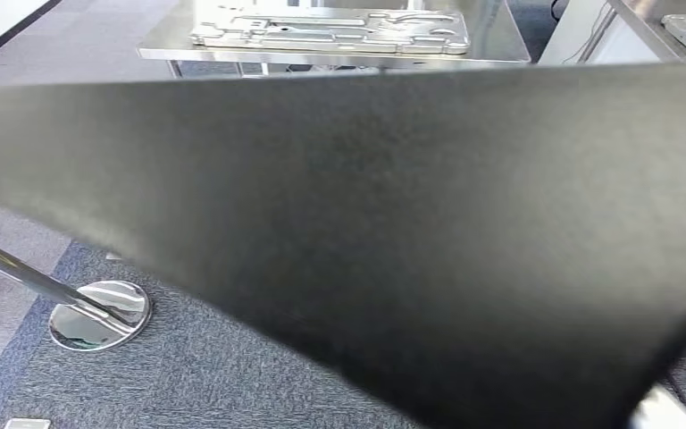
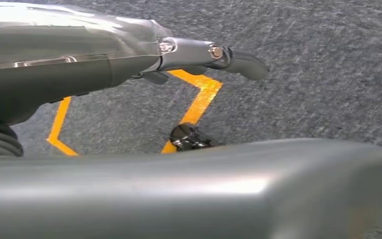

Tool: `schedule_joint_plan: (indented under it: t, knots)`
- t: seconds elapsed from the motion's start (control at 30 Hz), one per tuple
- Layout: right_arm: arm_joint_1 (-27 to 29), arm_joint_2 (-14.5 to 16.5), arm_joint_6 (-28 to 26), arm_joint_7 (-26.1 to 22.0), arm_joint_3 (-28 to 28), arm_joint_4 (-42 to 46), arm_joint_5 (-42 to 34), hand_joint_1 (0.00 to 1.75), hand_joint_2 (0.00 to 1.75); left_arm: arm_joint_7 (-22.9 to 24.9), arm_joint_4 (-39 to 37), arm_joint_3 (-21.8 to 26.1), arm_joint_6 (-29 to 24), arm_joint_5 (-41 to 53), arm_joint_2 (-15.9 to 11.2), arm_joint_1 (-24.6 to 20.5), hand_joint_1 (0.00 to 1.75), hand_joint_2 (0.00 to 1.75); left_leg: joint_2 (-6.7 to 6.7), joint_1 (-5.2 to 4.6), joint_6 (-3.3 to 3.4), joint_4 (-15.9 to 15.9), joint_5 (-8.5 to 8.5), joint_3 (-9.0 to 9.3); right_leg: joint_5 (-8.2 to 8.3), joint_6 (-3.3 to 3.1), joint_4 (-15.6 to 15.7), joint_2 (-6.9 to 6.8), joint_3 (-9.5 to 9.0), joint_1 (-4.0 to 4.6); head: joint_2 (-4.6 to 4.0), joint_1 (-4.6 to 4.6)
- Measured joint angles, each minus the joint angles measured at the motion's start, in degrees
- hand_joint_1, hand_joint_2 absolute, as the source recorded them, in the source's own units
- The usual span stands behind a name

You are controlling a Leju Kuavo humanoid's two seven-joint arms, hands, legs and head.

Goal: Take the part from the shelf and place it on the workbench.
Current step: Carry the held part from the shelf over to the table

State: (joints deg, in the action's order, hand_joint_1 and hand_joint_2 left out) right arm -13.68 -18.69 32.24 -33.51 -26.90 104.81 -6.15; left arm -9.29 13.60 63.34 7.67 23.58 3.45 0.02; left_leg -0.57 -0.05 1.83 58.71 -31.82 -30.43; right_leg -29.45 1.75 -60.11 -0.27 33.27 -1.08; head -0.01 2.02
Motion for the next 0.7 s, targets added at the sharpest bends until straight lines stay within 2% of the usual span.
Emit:
schedule_joint_plan:
  t: [0.07, 0.13, 0.17, 0.2, 0.23, 0.3, 0.33, 0.37, 0.4, 0.43, 0.47, 0.5, 0.53, 0.57, 0.6, 0.63, 0.67, 0.7]
  knots:
    - [-0.2, 0.0, 0.0, 0.0, -0.1, 0.0, -0.1, 1.75, 1.75, 0.0, 0.0, 0.0, 0.0, 0.0, 0.0, -0.1, 0.00, 0.00, 0.01, -0.06, -0.68, -0.1, -0.52, 0.20, -0.82, -0.62, 1.3, 0.05, -0.64, 0.25, 0.01, 0.02]
    - [-0.3, 0.0, 0.0, 0.0, -0.1, 0.0, -0.2, 1.75, 1.75, 0.0, 0.0, 0.0, 0.0, 0.2, 0.0, -0.2, 0.00, 0.00, 0.07, 0.02, -1.32, 0.0, -1.12, 0.72, -1.41, -1.27, 1.7, 0.12, -1.42, 0.00, 0.01, 0.10]
    - [-0.3, 0.1, 0.0, 0.0, -0.1, 0.1, -0.3, 1.75, 1.75, 0.0, 0.0, 0.0, 0.0, 0.3, 0.0, -0.3, 0.00, 0.00, 0.10, 0.07, -1.65, 1.2, -1.58, 0.45, -1.77, -1.54, 1.9, 0.07, -2.12, -0.20, 0.01, 0.17]
    - [-0.4, 0.1, 0.0, 0.0, -0.1, 0.1, -0.3, 1.75, 1.75, 0.0, 0.0, 0.0, 0.0, 0.3, 0.0, -0.4, 0.00, 0.00, 0.12, 0.16, -1.98, 3.5, -2.26, -0.67, -2.25, -1.75, 2.1, -0.02, -2.97, -0.40, 0.01, 0.27]
    - [-0.4, 0.1, 0.0, 0.0, -0.1, 0.2, -0.3, 1.75, 1.75, -0.1, 0.0, 0.0, 0.0, 0.4, 0.1, -0.5, 0.00, 0.00, 0.13, 0.31, -2.31, 7.0, -3.06, -2.78, -2.85, -1.88, 2.2, -0.12, -3.76, -0.45, 0.01, 0.37]
    - [-0.3, 0.2, 0.0, 0.0, -0.2, 0.1, -0.3, 1.75, 1.75, -0.1, 0.0, 0.1, 0.0, 0.6, 0.1, -0.2, 0.00, 0.00, 0.14, 0.65, -2.85, 14.6, -4.10, -8.59, -4.25, -1.95, 2.2, -0.21, -5.32, -0.51, 0.01, 0.40]
    - [-0.3, 0.3, 0.0, 0.0, -0.3, 0.1, -0.3, 1.75, 1.75, -0.1, 0.0, 0.2, 0.0, 0.7, 0.1, 0.0, 0.00, 0.00, 0.14, 0.77, -3.01, 16.4, -3.27, -10.88, -5.04, -1.88, 2.2, -0.19, -6.25, -0.57, 0.01, 0.40]
    - [-0.3, 0.3, 0.0, 0.0, -0.3, 0.1, -0.3, 1.75, 1.75, -0.1, 0.0, 0.3, 0.1, 0.8, 0.1, 0.1, 0.00, 0.00, 0.15, 0.86, -3.07, 16.1, -1.09, -12.20, -5.93, -1.75, 2.2, -0.15, -7.34, -0.65, 0.01, 0.40]
    - [-0.3, 0.4, 0.0, 0.0, -0.3, 0.0, -0.3, 1.75, 1.75, -0.1, 0.0, 0.3, 0.1, 0.9, 0.1, 0.3, 0.00, 0.00, 0.18, 0.91, -3.07, 13.5, 2.18, -12.46, -6.89, -1.57, 2.2, -0.12, -8.55, -0.77, 0.01, 0.41]
    - [-0.2, 0.4, 0.0, 0.0, -0.3, 0.0, -0.3, 1.75, 1.75, -0.1, 0.0, 0.4, 0.1, 1.0, 0.1, 0.3, 0.00, 0.00, 0.21, 0.87, -2.98, 10.5, 5.14, -12.19, -7.87, -1.29, 2.3, -0.09, -9.75, -0.91, 0.01, 0.41]
    - [-0.3, 0.4, -0.1, 0.1, -0.3, 0.0, -0.3, 1.75, 1.75, -0.1, 0.0, 0.5, 0.1, 1.1, 0.1, 0.4, 0.00, 0.00, 0.27, 0.68, -2.80, 8.2, 7.21, -11.73, -8.72, -0.88, 2.5, -0.05, -10.77, -0.96, 0.01, 0.44]
    - [-0.3, 0.5, -0.1, 0.1, -0.3, 0.0, -0.3, 1.75, 1.75, -0.2, 0.0, 0.7, 0.1, 1.2, 0.1, 0.4, 0.00, 0.00, 0.32, 0.45, -2.41, 6.6, 7.75, -11.08, -9.38, -0.43, 2.9, 0.02, -11.61, -0.99, 0.01, 0.47]
    - [-0.3, 0.5, -0.1, 0.1, -0.4, -0.1, -0.3, 1.75, 1.75, -0.2, 0.0, 0.8, 0.1, 1.3, 0.1, 0.4, 0.00, 0.00, 0.36, 0.21, -1.88, 5.9, 6.75, -10.37, -9.78, 0.05, 3.5, 0.07, -12.39, -0.97, 0.01, 0.50]
    - [-0.3, 0.5, -0.1, 0.1, -0.4, -0.1, -0.3, 1.75, 1.75, -0.2, 0.0, 0.9, 0.1, 1.5, 0.1, 0.4, 0.00, 0.00, 0.37, 0.06, -1.29, 5.2, 5.55, -9.54, -9.52, 0.55, 3.8, 0.14, -12.85, -0.90, 0.01, 0.54]
    - [-0.4, 0.5, -0.1, 0.1, -0.5, -0.1, -0.3, 1.75, 1.75, -0.3, 0.0, 1.0, 0.1, 1.6, 0.1, 0.3, 0.00, 0.00, 0.30, 0.08, -0.68, 4.2, 4.37, -8.41, -8.55, 1.06, 3.1, 0.23, -12.83, -0.89, 0.01, 0.54]
    - [-0.5, 0.5, -0.2, 0.1, -0.5, -0.1, -0.3, 1.75, 1.75, -0.4, 0.0, 1.0, 0.1, 1.7, 0.1, 0.2, 0.00, 0.00, 0.21, 0.19, -0.22, 3.3, 3.54, -7.24, -7.03, 1.50, 1.0, 0.28, -12.04, -0.89, 0.01, 0.52]
    - [-0.6, 0.5, -0.2, 0.1, -0.5, 0.0, -0.3, 1.75, 1.75, -0.5, 0.0, 1.1, 0.1, 1.9, 0.1, 0.2, 0.00, 0.00, 0.12, 0.33, 0.19, 2.5, 3.07, -6.01, -5.36, 1.79, -2.5, 0.34, -10.19, -0.87, 0.01, 0.51]
    - [-0.7, 0.5, -0.2, 0.0, -0.5, 0.0, -0.3, 1.75, 1.75, -0.5, 0.0, 1.1, 0.1, 2.0, 0.1, 0.2, 0.00, 0.00, 0.02, 0.43, 0.53, 1.8, 2.61, -4.61, -4.43, 1.83, -6.5, 0.37, -7.63, -0.82, 0.01, 0.50]
